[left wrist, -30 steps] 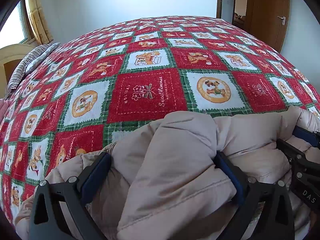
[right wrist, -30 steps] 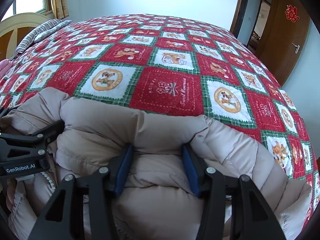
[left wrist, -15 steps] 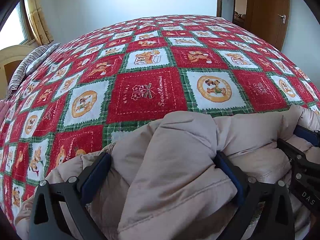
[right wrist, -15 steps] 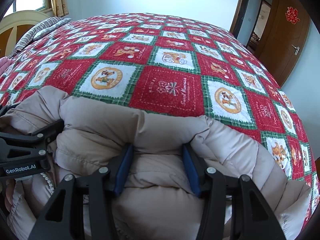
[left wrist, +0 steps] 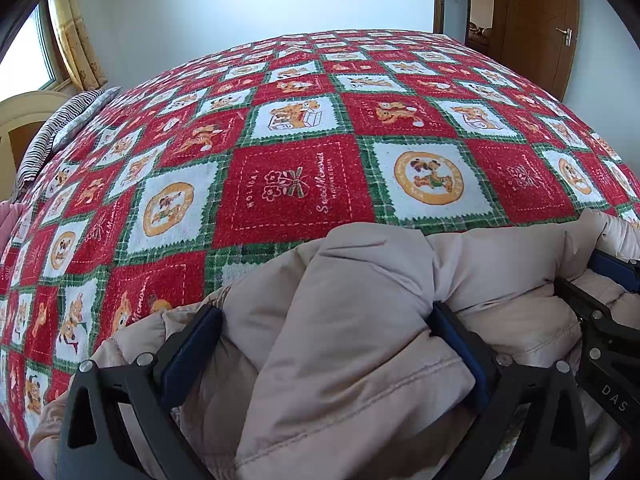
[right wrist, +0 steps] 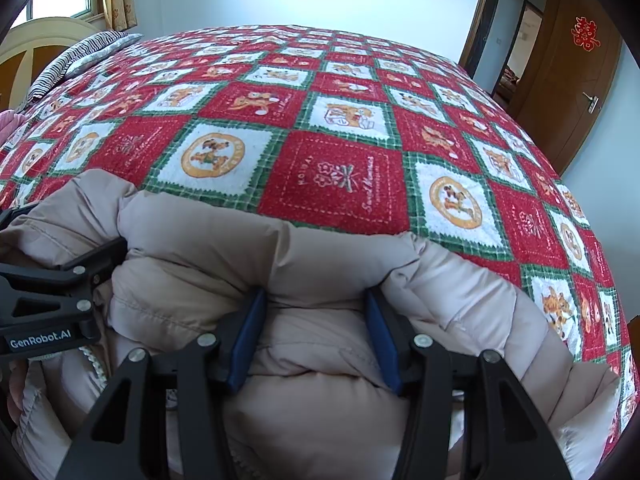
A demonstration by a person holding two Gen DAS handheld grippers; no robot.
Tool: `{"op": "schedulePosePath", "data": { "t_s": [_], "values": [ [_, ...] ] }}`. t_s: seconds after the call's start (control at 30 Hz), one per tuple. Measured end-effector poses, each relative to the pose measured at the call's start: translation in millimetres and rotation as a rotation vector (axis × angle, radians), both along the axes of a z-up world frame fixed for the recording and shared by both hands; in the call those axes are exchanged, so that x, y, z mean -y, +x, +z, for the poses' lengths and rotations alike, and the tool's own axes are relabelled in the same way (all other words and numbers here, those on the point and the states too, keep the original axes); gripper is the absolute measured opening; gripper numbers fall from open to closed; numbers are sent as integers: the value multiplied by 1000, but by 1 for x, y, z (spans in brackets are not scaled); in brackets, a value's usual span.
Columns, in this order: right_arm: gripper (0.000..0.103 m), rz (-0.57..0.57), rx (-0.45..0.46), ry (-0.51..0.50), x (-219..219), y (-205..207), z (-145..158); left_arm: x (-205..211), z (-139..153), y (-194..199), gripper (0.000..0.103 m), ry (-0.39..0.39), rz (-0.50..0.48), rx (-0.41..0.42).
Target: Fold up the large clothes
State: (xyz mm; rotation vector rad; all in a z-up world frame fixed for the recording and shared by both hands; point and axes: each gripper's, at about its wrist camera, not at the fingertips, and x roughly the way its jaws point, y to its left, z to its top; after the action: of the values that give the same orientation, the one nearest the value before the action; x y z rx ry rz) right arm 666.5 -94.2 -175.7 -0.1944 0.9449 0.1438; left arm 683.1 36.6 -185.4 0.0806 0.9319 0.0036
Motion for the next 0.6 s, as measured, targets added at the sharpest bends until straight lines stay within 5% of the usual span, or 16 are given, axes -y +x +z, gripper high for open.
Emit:
{"op": "schedulePosePath", "data": {
  "t_s": [0.23,0.37,0.43,0.6],
  "values": [
    [55,9,-4,4,0,2,2,2,4,3,102,16,-4,-16],
    [63,68,-40,38,11,-2,19,-6,40,-11,102,14,20,34],
    [77,51,4,73,24,-18,37,-15,67,-33,102,-19,20,89],
    [86,28,37,92,60,-79,64,-37,95,-117,102,-27,-10,133]
  ]
}}
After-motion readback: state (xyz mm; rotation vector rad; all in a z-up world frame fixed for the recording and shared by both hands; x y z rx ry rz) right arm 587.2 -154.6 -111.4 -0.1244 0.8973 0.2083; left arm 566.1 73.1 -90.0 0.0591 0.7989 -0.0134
